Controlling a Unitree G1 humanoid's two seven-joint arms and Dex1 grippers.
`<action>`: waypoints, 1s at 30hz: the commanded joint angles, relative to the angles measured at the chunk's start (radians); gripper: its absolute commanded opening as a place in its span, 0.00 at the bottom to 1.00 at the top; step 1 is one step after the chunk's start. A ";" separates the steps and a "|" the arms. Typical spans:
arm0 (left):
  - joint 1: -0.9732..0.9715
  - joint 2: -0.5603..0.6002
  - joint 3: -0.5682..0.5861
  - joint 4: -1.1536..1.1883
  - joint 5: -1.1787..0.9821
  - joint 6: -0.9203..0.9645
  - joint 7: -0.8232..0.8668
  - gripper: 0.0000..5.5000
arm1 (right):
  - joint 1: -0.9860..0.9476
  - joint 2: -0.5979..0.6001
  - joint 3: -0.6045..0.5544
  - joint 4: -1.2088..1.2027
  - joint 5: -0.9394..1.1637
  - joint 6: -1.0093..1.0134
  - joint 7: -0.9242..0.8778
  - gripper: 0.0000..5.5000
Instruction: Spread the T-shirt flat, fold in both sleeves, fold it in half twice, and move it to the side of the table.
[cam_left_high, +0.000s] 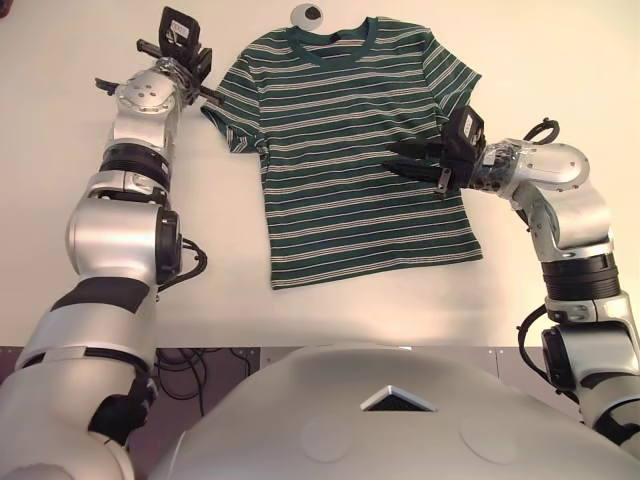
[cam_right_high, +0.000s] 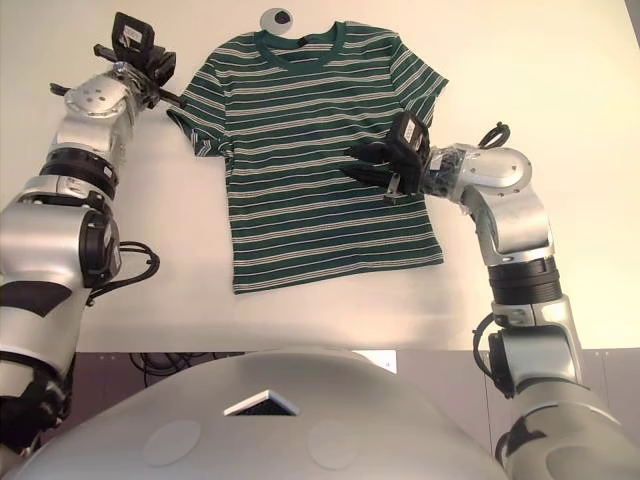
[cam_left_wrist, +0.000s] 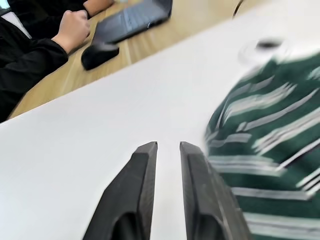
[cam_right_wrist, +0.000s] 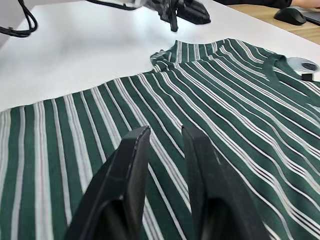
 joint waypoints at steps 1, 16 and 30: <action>0.050 0.031 0.091 -0.087 -0.062 0.027 -0.025 0.14 | -0.061 0.074 -0.086 0.038 0.050 0.033 -0.115 0.21; 0.526 -0.221 0.339 -0.911 -0.427 0.636 0.223 0.20 | -0.173 0.225 -0.165 0.244 -0.039 -0.011 -0.509 0.21; 0.467 -0.239 0.341 -0.708 -0.313 0.491 0.287 0.45 | -0.153 0.226 -0.150 0.225 -0.064 -0.028 -0.496 0.21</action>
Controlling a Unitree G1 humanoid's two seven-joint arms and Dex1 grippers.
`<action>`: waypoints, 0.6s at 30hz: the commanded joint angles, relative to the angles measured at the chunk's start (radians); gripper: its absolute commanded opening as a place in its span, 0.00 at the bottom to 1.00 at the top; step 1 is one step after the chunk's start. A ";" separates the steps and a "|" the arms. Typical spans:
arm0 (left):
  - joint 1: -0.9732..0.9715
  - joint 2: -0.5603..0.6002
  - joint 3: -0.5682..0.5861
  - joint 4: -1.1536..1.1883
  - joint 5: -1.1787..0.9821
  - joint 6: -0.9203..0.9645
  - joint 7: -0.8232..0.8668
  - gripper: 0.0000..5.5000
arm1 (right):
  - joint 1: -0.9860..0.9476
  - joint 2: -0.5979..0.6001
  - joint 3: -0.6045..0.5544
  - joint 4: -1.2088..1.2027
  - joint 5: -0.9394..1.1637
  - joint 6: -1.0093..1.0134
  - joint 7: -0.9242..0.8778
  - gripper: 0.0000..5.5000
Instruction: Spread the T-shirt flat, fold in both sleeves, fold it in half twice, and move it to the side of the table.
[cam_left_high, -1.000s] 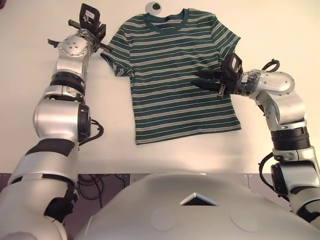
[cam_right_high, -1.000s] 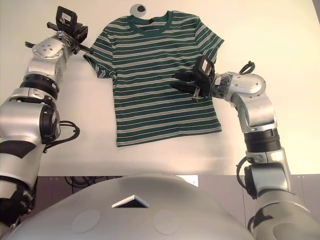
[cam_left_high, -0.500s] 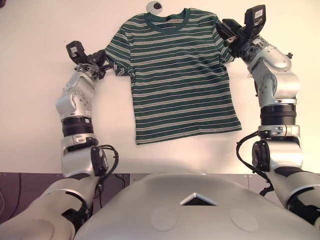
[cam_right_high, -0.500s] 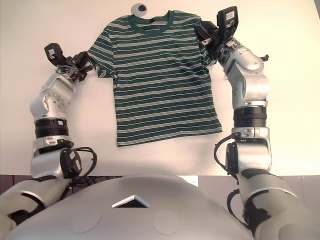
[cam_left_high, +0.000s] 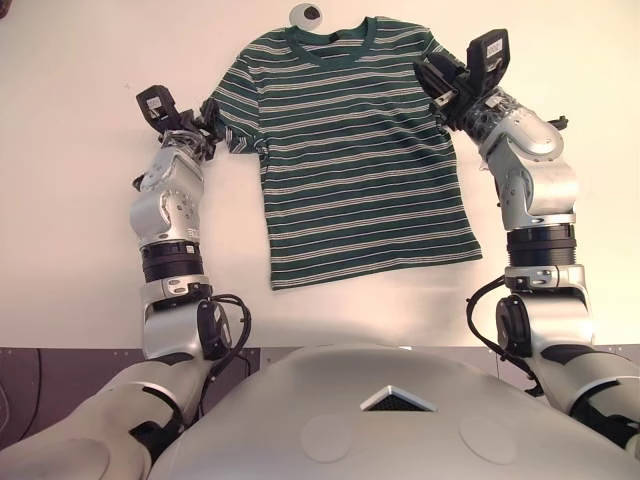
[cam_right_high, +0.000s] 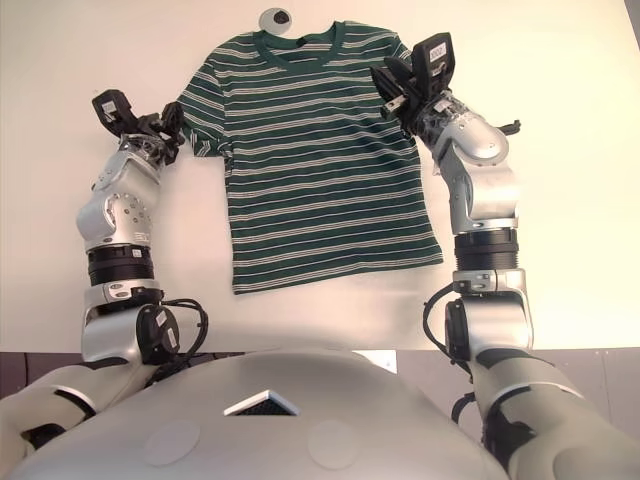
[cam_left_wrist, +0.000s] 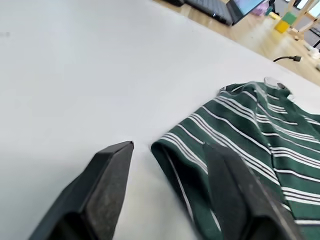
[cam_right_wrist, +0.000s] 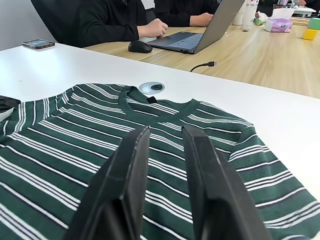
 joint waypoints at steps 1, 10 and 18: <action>-0.062 -0.013 0.004 0.142 0.006 -0.025 -0.021 0.45 | -0.002 -0.006 -0.003 -0.003 -0.011 -0.006 0.002 0.21; -0.063 -0.023 0.014 0.142 -0.003 -0.036 -0.033 0.25 | -0.010 -0.006 -0.009 0.001 -0.010 -0.008 0.002 0.21; -0.061 -0.010 0.010 0.116 0.025 -0.061 -0.013 0.04 | -0.019 -0.004 -0.014 0.011 -0.010 -0.014 -0.001 0.21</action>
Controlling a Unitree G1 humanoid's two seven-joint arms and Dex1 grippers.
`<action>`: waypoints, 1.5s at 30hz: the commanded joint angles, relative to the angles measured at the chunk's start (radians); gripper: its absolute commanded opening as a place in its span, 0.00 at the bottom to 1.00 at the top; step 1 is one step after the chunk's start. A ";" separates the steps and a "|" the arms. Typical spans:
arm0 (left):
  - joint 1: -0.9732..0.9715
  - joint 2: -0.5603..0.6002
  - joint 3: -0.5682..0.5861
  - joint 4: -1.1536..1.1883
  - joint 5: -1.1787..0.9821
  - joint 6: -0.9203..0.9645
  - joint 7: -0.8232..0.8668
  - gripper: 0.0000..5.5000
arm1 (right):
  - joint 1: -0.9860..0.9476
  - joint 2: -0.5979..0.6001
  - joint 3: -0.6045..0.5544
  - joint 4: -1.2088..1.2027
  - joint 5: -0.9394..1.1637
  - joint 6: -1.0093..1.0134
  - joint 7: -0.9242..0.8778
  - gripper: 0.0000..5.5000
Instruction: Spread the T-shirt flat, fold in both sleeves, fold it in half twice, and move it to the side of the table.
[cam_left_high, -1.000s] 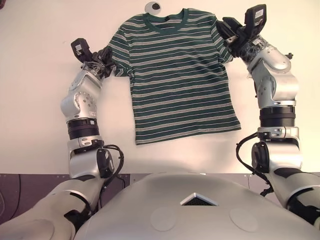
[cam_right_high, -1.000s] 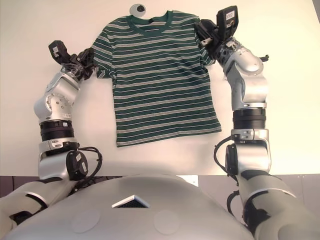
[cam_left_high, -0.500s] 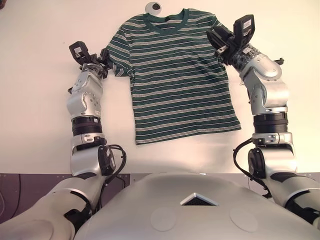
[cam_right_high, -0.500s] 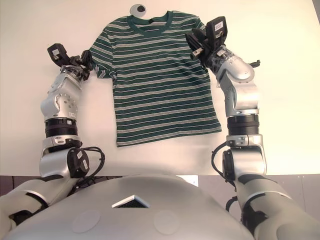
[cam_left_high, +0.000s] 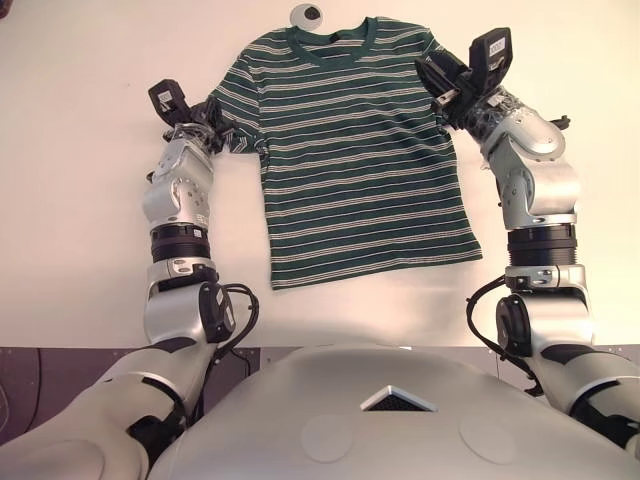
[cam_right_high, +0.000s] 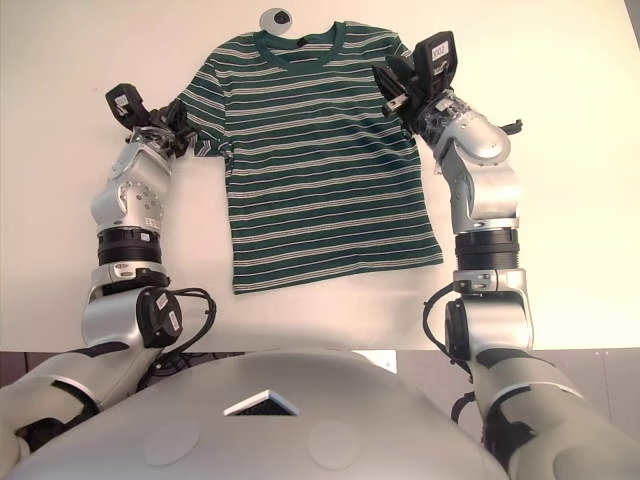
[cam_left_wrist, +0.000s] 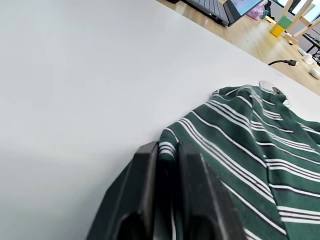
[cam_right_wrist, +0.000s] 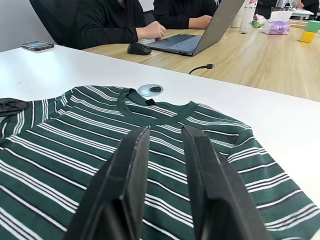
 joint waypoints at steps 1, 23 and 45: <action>0.010 0.015 -0.004 -0.004 0.028 -0.012 0.013 0.01 | -0.019 -0.004 -0.009 0.012 -0.008 -0.005 -0.003 0.21; -0.077 0.042 -0.130 -0.139 0.099 0.111 0.013 0.00 | -0.002 0.005 -0.015 0.004 -0.002 -0.004 -0.014 0.21; -0.057 -0.031 -0.057 -0.243 0.031 0.104 -0.001 0.23 | -0.135 0.036 -0.009 0.224 -0.084 0.028 -0.152 0.21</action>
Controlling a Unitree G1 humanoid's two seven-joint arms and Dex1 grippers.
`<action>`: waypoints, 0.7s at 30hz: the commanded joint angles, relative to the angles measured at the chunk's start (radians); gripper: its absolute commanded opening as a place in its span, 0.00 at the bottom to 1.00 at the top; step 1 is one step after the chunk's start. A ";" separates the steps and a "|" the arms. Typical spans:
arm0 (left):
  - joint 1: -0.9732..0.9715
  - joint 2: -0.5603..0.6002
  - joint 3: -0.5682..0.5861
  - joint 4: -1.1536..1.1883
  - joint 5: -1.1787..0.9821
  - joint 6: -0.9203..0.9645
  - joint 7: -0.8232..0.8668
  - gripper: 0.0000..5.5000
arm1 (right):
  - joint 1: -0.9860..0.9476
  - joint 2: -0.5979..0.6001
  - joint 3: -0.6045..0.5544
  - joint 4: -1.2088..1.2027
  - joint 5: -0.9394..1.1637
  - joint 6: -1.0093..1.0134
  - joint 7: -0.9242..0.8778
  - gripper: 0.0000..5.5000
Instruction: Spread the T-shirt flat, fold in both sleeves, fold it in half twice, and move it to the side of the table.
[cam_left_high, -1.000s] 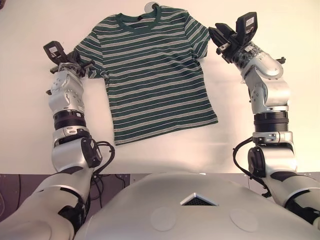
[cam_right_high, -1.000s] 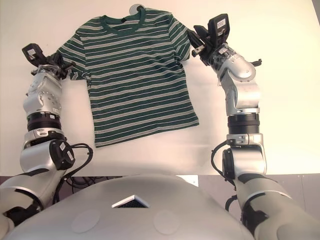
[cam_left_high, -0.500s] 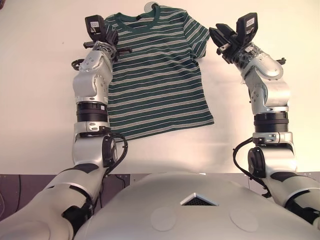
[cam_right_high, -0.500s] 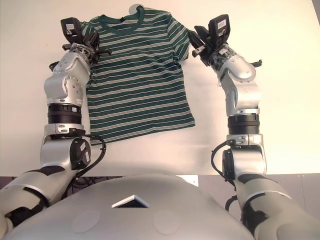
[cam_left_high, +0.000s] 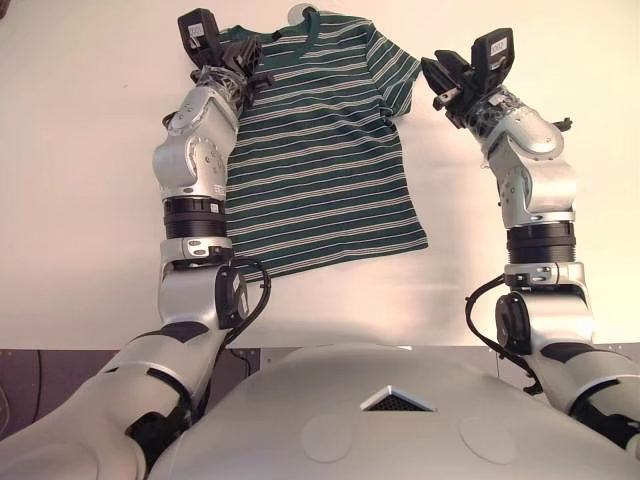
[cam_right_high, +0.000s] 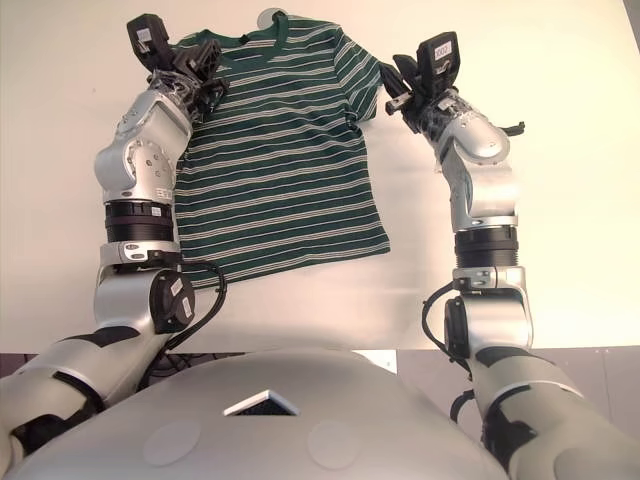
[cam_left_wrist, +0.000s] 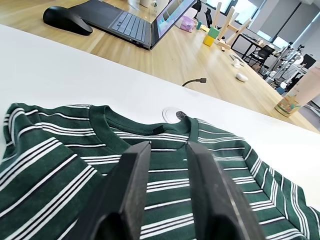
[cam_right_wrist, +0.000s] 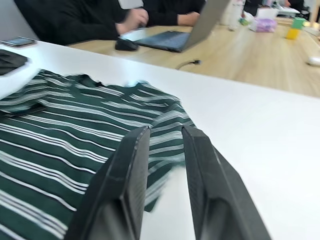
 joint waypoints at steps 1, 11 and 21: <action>0.041 0.044 0.029 -0.043 0.028 -0.053 0.028 0.23 | -0.130 0.041 -0.029 0.179 -0.013 0.032 -0.074 0.21; 0.175 0.104 0.112 -0.139 0.028 -0.123 0.039 0.23 | -0.478 0.114 -0.245 0.800 0.113 0.070 -0.158 0.43; 0.159 0.108 0.104 -0.109 0.035 -0.143 0.038 0.23 | -0.532 0.141 -0.334 0.936 0.124 0.061 -0.201 0.40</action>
